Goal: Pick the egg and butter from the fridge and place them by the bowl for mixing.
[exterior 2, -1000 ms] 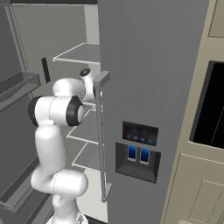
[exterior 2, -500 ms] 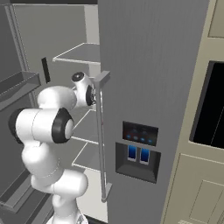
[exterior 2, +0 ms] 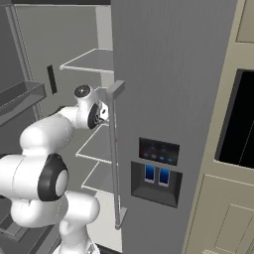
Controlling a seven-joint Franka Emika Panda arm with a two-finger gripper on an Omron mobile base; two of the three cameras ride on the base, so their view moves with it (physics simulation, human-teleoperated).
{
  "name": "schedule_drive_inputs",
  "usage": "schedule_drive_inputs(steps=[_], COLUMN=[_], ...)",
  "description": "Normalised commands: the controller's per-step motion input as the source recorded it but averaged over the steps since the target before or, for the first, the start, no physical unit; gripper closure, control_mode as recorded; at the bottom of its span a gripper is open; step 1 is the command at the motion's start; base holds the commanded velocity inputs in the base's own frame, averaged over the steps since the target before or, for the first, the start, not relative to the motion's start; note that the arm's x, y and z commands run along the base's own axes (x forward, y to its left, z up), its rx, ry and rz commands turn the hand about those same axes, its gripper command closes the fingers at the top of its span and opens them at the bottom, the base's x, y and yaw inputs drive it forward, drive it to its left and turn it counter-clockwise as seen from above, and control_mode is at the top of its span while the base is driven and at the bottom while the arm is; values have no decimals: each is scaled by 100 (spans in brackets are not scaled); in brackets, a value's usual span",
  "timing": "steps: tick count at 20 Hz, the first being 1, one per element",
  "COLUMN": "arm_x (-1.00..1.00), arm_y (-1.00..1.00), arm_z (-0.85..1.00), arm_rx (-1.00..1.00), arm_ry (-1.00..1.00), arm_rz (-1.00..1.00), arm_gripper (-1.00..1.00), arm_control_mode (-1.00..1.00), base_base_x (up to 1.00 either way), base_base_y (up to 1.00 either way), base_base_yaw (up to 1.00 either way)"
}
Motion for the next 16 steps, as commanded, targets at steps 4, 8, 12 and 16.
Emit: schedule_drive_inputs(steps=[4, 8, 12, 16], arm_x=[-77, -77, -58, -55], arm_y=[0, 0, 0, 0], arm_z=[22, 18, 12, 11], arm_rx=[0, 0, -1, 0], arm_ry=[0, 0, 5, 16], arm_rz=[4, 8, 7, 1], arm_gripper=[100, 100, 100, 100], arm_control_mode=[-100, -100, -100, -100], base_base_x=[0, 0, 0, 0], base_base_y=[0, 0, 0, 0], base_base_yaw=[0, 0, 0, 0])
